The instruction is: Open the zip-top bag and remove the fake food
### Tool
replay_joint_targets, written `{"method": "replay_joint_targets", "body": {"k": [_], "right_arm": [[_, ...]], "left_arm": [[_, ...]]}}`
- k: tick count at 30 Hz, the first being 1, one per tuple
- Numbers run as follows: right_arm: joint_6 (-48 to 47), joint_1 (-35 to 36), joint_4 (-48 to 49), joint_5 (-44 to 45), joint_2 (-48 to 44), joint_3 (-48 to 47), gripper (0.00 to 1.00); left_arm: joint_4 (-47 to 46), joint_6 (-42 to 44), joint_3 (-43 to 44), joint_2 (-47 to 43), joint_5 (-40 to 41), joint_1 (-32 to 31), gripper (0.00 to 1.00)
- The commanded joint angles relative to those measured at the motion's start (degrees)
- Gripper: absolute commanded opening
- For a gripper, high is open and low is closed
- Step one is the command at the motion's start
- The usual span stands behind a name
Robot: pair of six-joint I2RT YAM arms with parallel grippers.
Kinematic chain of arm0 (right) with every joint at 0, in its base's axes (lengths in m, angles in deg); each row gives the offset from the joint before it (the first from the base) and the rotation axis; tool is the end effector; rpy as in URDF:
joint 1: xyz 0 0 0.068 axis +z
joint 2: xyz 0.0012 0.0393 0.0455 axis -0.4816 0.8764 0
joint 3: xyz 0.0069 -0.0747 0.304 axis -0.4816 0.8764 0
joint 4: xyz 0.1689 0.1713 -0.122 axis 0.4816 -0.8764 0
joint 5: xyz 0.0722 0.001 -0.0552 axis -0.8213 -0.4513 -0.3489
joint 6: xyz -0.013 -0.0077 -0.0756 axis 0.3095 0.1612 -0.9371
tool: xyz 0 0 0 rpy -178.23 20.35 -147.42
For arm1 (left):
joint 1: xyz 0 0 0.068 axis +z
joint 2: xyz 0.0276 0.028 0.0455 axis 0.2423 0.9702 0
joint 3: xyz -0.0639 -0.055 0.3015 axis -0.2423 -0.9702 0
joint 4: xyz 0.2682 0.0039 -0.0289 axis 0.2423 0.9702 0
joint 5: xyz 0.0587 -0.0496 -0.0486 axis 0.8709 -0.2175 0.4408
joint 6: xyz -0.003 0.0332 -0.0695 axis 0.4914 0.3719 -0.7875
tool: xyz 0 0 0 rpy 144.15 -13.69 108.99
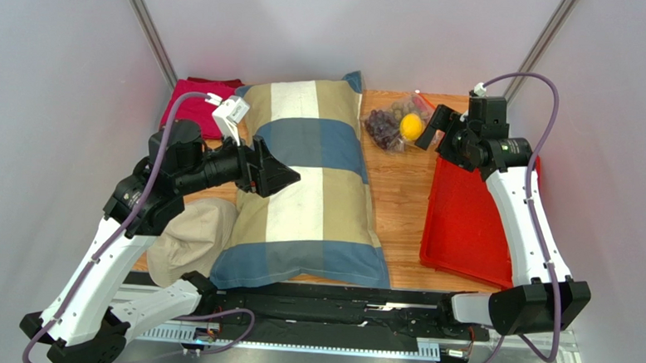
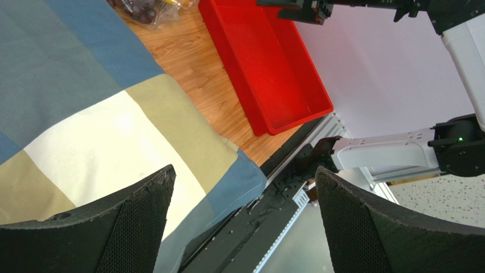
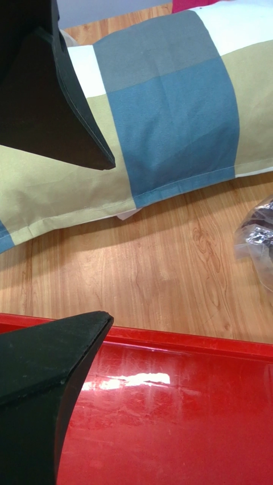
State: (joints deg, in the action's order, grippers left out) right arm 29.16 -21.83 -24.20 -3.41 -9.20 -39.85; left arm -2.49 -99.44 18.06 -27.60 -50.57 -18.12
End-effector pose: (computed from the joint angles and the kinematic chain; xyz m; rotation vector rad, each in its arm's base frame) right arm 0.2816 0.0378 0.4048 0.3596 2.3484 0.3367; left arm 0.1300 -0.1107 0.4869 0.3028 1.9545 -1.1006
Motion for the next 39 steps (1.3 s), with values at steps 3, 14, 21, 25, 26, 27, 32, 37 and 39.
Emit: {"method": "replay_joint_targets", "body": {"k": [3, 14, 21, 25, 26, 27, 32, 37, 39], "right_arm": [[-1.17, 0.25, 3.64, 1.12, 8.48, -9.75, 1.00], [5.40, 1.04, 6.46, 6.20, 23.25, -20.04, 0.99], [15.25, 3.85, -0.22, 11.31, 33.01, -25.50, 1.00], [20.27, 4.29, 1.52, 11.84, 34.51, -22.60, 1.00], [21.58, 4.46, 1.88, 12.36, 34.95, -21.90, 1.00], [22.11, 4.46, 2.32, 13.58, 35.30, -21.81, 1.00], [25.10, 3.68, 4.43, 13.78, 38.46, -21.54, 1.00], [20.37, 2.80, 10.39, 12.55, 43.72, -22.77, 1.00], [18.44, 2.71, 11.11, 11.41, 45.66, -24.26, 0.99]], "left_arm": [[1.64, -1.14, 0.50, -0.41, 1.23, 0.15, 0.95], [3.04, -3.34, -1.79, 0.55, 4.04, 0.15, 0.92], [6.56, 0.61, 1.19, 6.62, 8.26, 0.15, 0.86], [2.79, -0.44, 0.67, 8.11, 6.34, 0.15, 0.85], [1.21, -0.27, 0.50, 8.29, 6.07, 0.24, 0.85], [0.33, -0.09, 0.24, 8.55, 5.63, 0.15, 0.85], [3.63, 8.42, 3.39, 12.85, 4.66, 0.15, 0.85], [7.61, 17.03, 7.09, 14.45, 6.50, 0.15, 0.86], [6.65, 18.36, 5.95, 13.83, 6.51, 0.15, 0.87]]}}
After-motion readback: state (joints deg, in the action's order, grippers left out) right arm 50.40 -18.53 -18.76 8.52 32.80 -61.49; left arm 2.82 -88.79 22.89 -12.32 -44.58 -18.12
